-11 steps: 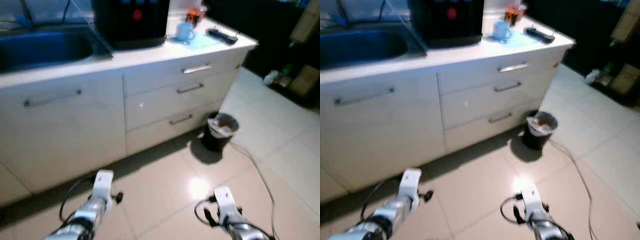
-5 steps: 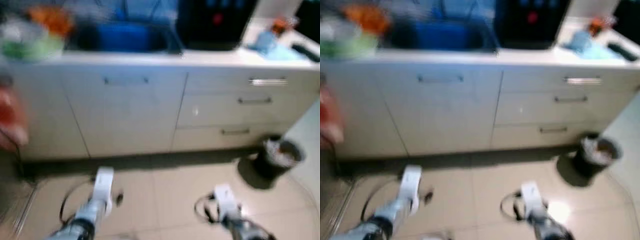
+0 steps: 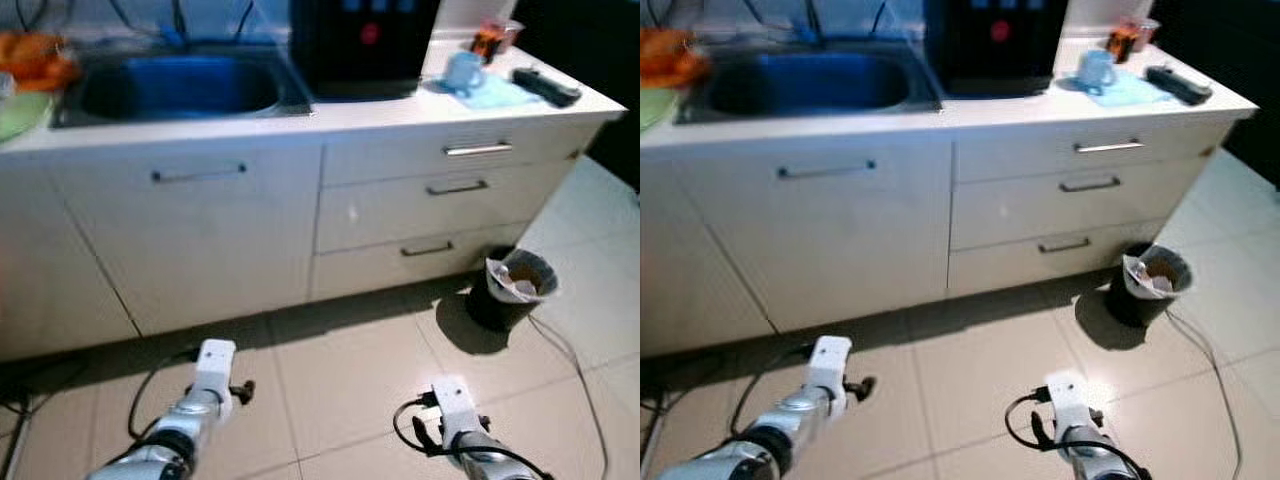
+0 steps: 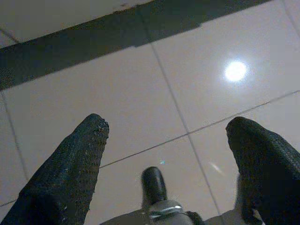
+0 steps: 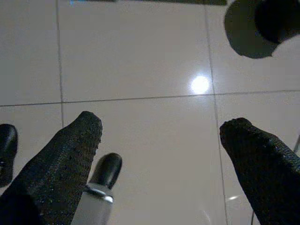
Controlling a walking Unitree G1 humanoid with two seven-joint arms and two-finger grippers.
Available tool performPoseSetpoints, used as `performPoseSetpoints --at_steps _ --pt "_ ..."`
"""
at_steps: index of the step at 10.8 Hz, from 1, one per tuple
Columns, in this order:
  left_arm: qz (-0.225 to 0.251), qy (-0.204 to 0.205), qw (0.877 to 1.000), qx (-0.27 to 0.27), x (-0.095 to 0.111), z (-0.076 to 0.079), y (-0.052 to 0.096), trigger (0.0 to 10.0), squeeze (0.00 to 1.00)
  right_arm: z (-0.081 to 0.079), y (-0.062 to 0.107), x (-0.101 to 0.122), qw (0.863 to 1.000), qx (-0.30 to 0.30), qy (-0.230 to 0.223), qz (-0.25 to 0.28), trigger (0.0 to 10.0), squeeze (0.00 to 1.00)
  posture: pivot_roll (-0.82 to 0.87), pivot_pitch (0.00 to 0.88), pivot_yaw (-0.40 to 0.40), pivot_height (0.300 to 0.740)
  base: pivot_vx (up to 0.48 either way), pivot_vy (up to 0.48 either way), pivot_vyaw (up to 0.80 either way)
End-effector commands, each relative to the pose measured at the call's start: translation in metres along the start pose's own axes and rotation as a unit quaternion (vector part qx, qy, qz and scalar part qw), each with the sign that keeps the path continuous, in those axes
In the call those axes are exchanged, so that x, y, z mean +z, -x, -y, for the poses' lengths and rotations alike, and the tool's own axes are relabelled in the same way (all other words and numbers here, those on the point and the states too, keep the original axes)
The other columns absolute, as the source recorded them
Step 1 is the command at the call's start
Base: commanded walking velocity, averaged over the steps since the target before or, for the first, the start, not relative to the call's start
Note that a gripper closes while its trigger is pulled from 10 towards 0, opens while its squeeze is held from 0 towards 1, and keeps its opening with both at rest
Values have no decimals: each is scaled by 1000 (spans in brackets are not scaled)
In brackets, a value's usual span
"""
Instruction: Kitchen organization
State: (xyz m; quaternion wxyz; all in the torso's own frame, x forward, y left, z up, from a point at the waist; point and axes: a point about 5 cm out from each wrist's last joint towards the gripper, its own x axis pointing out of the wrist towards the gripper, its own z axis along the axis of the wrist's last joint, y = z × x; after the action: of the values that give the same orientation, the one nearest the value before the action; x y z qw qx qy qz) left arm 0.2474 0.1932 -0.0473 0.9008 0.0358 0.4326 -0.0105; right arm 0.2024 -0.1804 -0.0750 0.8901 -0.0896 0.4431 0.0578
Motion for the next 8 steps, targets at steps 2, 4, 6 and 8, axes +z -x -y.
performPoseSetpoints --at_steps 2,4,6,8 --pt "0 -8 1000 4 2 -1 0 10000 0 -2 -1 2 1000 4 13 1 10000 0 25 0 -45 740 465 0 0" --pt "0 -9 1000 5 3 -1 0 10000 0 -2 -1 2 1000 5 18 2 10000 0 25 0 -45 740 465 0 0" --pt "-1 -9 1000 6 3 -2 0 10000 0 -3 -1 2 1000 6 20 3 10000 0 26 0 -46 740 454 0 666" --pt "-2 -10 1000 6 4 -1 0 10000 0 -2 -1 3 1000 4 21 4 10000 0 24 0 -47 740 442 0 719"
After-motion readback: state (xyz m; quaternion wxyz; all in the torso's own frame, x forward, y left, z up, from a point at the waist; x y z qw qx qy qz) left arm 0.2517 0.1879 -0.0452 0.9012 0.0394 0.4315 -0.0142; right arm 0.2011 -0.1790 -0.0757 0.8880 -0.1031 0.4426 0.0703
